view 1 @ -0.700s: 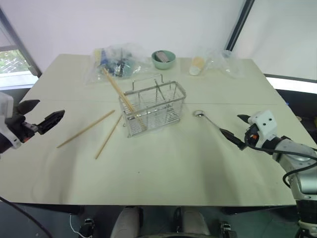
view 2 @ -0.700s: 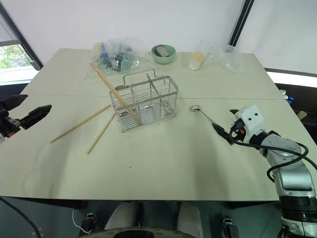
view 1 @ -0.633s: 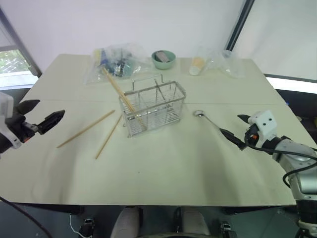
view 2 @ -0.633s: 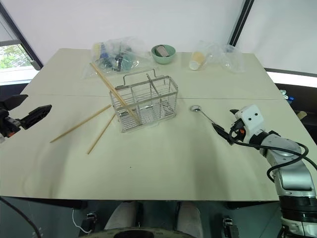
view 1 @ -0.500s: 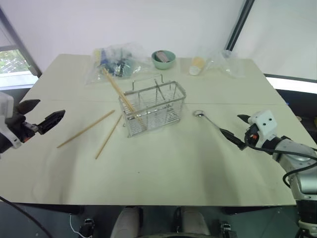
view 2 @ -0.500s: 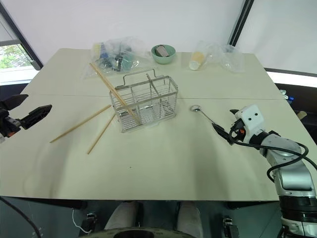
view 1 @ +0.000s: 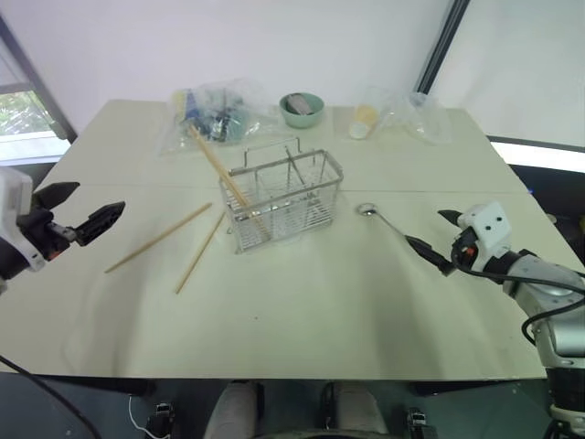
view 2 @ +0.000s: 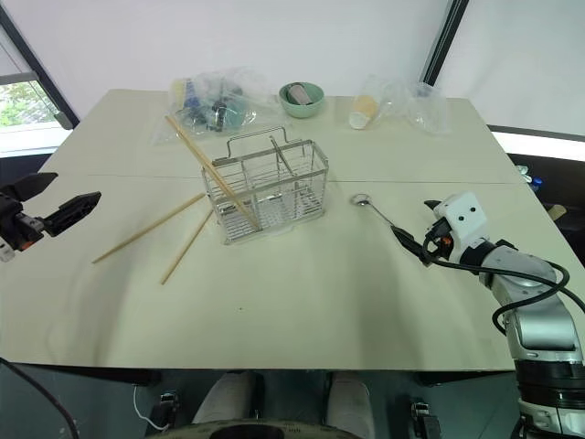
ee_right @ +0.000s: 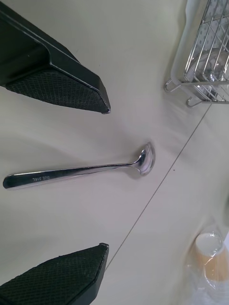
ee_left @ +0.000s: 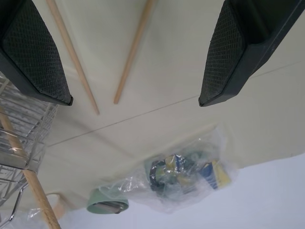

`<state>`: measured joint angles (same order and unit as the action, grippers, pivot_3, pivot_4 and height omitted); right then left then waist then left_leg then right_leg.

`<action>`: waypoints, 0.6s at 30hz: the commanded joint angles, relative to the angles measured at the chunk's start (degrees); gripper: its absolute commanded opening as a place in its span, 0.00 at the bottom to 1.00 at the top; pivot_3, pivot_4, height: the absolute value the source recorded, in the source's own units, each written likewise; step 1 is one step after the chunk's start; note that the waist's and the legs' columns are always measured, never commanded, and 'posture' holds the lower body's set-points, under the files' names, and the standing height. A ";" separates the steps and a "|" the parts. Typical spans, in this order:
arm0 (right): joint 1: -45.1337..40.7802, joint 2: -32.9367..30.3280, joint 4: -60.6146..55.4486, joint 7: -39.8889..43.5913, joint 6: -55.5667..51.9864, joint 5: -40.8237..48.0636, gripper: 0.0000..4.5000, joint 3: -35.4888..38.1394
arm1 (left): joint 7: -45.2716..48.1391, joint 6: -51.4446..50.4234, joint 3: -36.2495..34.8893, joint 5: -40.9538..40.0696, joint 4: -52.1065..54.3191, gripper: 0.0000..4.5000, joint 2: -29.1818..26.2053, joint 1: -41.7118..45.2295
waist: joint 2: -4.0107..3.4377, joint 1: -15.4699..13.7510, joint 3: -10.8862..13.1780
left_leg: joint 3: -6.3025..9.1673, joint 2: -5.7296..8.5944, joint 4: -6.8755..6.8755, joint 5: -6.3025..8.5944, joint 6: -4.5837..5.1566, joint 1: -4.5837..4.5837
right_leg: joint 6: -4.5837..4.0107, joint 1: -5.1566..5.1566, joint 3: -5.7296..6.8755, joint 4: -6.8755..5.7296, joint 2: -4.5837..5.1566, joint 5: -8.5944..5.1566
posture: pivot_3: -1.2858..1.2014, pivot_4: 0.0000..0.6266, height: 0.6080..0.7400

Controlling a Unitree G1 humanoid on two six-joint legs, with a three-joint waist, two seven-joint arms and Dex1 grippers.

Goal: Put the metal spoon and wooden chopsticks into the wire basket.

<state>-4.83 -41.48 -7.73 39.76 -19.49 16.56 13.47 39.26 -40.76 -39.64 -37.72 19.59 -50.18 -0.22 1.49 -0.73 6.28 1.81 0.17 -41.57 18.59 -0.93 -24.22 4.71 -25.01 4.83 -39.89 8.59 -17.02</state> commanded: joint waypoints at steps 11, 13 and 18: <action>-7.24 -4.60 4.65 5.28 1.52 -1.46 1.00 -1.99 | 0.54 -3.10 2.71 -5.10 7.38 0.99 -1.99 3.48 | -0.03 0.03 0.03 | -0.01 0.01 -0.05 0.00 0.00 0.00 | 0.00 -0.01 0.00 0.01 0.01 0.00 | 0.52 0.24 0.19; -10.61 -6.90 8.41 8.50 0.66 -2.38 1.00 -4.46 | 1.80 -4.03 4.81 -6.22 9.85 0.99 -2.68 3.39 | -0.04 0.09 0.03 | -0.01 0.01 -0.12 0.00 0.00 0.00 | 0.00 -0.02 0.00 0.02 0.01 0.00 | 0.52 0.24 0.19; -21.19 -9.44 21.30 16.34 0.86 -6.35 1.00 -12.16 | 8.18 -4.85 11.58 -8.44 13.04 0.99 -6.72 3.91 | -0.03 0.25 0.02 | -0.08 0.00 -0.13 0.00 0.00 -0.04 | -0.01 0.04 0.01 0.01 0.00 0.01 | 0.52 0.24 0.19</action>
<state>-23.22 -50.18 10.67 53.63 -19.43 11.55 2.73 45.21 -45.24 -29.31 -44.74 30.93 -55.24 2.54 1.46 -0.48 6.30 1.73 0.17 -41.70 18.59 -0.92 -24.35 4.70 -24.98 4.84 -39.88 8.59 -17.01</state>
